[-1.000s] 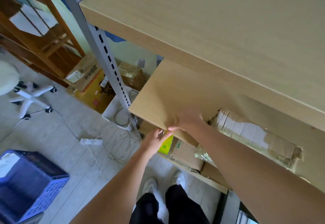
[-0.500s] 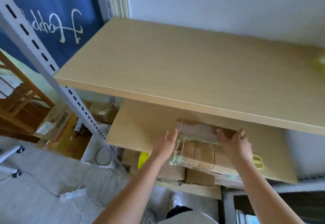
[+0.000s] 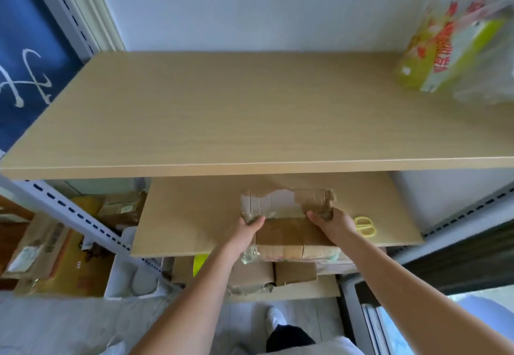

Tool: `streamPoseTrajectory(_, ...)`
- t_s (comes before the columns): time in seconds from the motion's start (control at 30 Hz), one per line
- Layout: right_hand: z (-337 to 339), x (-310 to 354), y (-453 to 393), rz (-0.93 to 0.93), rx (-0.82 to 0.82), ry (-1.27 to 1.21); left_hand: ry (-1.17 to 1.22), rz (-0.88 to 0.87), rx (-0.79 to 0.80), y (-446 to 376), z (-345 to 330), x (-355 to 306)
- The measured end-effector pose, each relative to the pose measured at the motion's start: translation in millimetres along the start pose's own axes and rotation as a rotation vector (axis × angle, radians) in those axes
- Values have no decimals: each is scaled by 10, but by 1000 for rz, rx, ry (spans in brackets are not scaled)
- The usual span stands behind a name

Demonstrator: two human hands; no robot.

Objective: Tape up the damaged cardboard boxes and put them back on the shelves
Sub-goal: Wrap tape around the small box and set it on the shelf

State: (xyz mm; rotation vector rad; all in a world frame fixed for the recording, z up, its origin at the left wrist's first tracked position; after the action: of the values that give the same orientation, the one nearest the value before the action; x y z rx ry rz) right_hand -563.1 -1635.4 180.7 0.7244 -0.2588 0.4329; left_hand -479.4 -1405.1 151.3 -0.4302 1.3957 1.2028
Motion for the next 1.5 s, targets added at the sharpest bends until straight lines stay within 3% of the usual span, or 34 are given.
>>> streamPoseTrajectory(0.13, 42, -167, 228, -89, 390, -370, 148, 104, 108, 227, 36, -142)
streamPoseTrajectory(0.2, 93, -301, 319, -111, 448, -466, 164, 131, 189, 373, 92, -143)
streamPoseTrajectory(0.33, 497, -352, 377, 71, 416, -463, 17, -131, 216, 628, 332, -291)
streamPoseTrajectory(0.43, 475, -143, 467, 209, 222, -239, -97, -341, -81, 597, 315, -324)
streamPoseTrajectory(0.5, 281, -14, 457, 165, 22, -122, -161, -302, -246, 527, 239, -409)
streamPoseTrajectory(0.57, 130, 74, 457, 109, -53, -19, -235, -145, -244, 481, 267, -435)
streamPoseTrajectory(0.63, 169, 131, 394, 89, -60, 21, -239, -80, -136, 503, 419, -403)
streamPoseTrajectory(0.73, 452, 256, 291, 28, 4, -149, -236, -308, 52, 606, 676, -355)
streamPoseTrajectory(0.83, 543, 422, 230, -36, 247, -430, -358, -506, -147, 545, 765, -199)
streamPoseTrajectory(0.97, 148, 554, 319, 124, 445, -259, 123, -244, -293, 482, 673, -111)
streamPoseTrajectory(1.13, -199, 601, 156, 176, 102, -92, -26, -234, -304, 194, 750, -90)
streamPoseTrajectory(1.3, -155, 793, 126, 232, 37, -89, -92, -179, -255, 34, 930, -138)
streamPoseTrajectory(1.4, -174, 1098, 239, 348, 136, -361, 44, 38, -328, -17, 1091, -67)
streamPoseTrajectory(1.5, -305, 1582, 461, 531, 287, -232, 354, 103, -492, 74, 1197, 20)
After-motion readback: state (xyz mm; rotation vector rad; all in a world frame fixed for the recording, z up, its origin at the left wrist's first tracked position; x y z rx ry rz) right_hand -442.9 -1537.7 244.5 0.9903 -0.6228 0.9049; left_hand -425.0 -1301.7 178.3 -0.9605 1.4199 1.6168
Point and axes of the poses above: each hand's wrist, its own y-axis away from the middle knuckle, its own z-axis out of the back of the hand, x = y × z, the point moved 1 cm from there along -y, towards the middle knuckle, and after that the axes turned 15 degrees about -z, right-handed, at the moved point
